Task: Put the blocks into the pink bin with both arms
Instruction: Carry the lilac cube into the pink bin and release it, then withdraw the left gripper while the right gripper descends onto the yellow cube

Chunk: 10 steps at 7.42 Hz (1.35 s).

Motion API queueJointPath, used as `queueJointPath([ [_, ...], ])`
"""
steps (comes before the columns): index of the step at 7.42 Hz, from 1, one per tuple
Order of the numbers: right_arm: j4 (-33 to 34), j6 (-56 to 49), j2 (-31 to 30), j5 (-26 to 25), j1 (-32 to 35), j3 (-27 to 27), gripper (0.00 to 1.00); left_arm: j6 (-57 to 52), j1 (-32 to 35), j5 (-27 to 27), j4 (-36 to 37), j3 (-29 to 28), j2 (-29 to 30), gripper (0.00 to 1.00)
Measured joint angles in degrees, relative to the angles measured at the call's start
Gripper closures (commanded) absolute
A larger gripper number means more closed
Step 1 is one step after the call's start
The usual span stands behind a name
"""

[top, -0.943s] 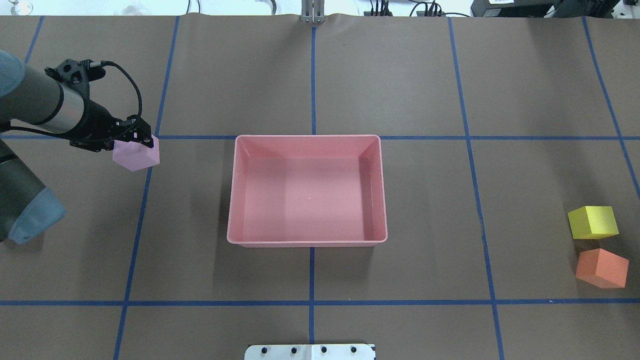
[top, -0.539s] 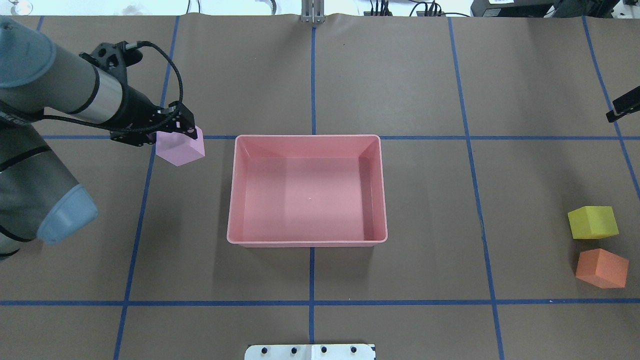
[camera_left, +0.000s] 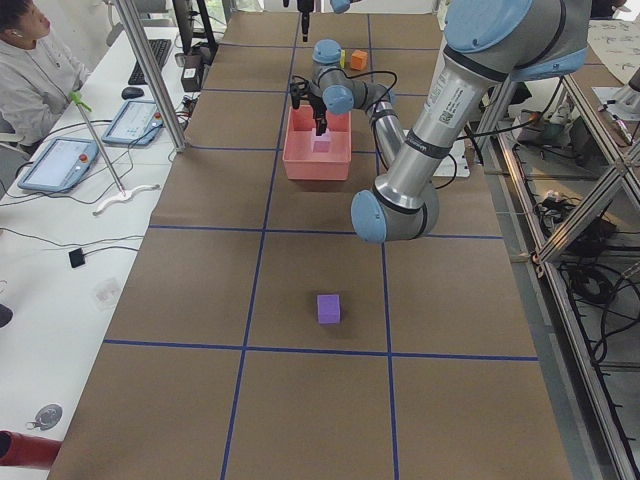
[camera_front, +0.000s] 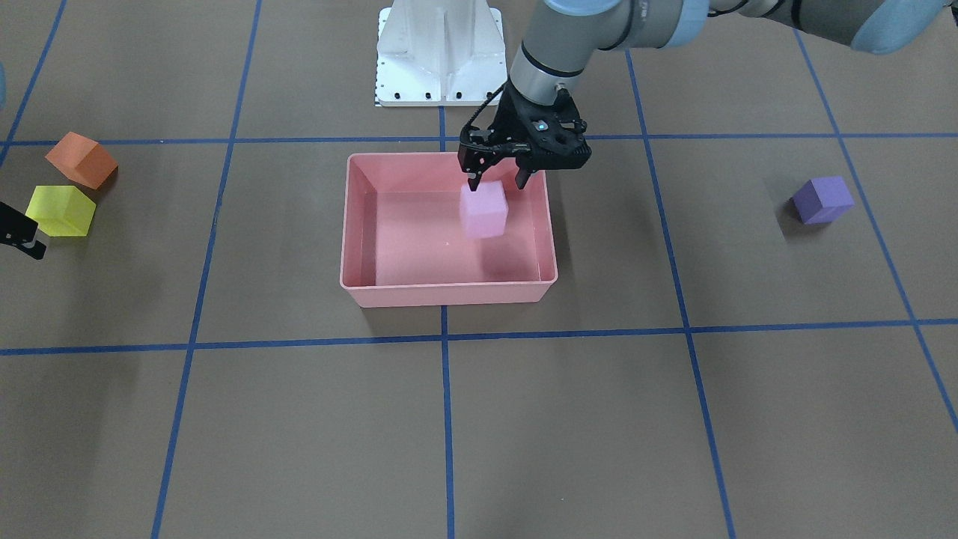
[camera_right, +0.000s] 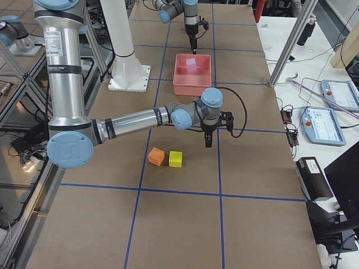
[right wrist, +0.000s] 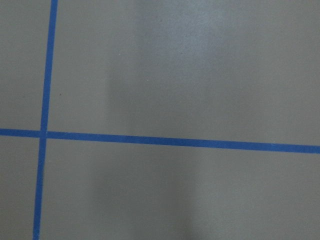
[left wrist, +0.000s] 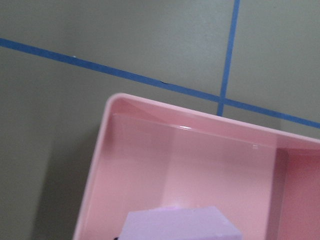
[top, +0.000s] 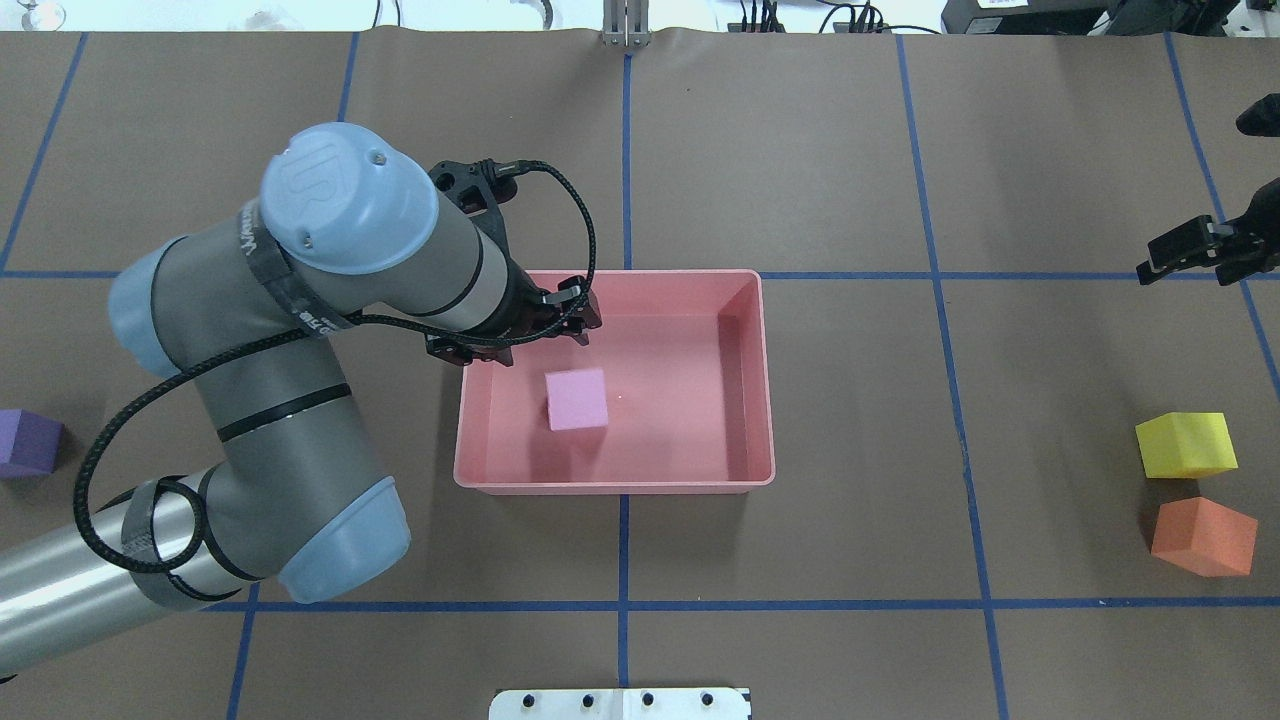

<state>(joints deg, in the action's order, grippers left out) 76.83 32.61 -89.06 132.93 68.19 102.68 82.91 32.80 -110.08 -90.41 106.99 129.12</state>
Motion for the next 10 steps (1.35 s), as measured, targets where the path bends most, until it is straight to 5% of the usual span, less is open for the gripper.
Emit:
queueJointPath([
  [2,-3.7,1.6,-5.1,-1.4,-1.3,1.5,0.00,-3.0,0.5,-0.7,2.1,3.5,-2.2,0.00],
  [5,-14.0,5.0,-13.4,-3.6,-3.4,1.8,0.00,-28.8,12.9,-11.1,4.1,10.4,-17.3,0.00],
  [7,-19.6,10.5,-16.3,-6.5,-6.8,1.8,0.00,-51.4,24.3,-16.6,4.3,8.8,-25.5,0.00],
  [10,-23.3,14.7,-17.5,-10.9,-11.4,1.6,0.00,-60.7,29.2,-18.8,4.1,6.8,-28.7,0.00],
])
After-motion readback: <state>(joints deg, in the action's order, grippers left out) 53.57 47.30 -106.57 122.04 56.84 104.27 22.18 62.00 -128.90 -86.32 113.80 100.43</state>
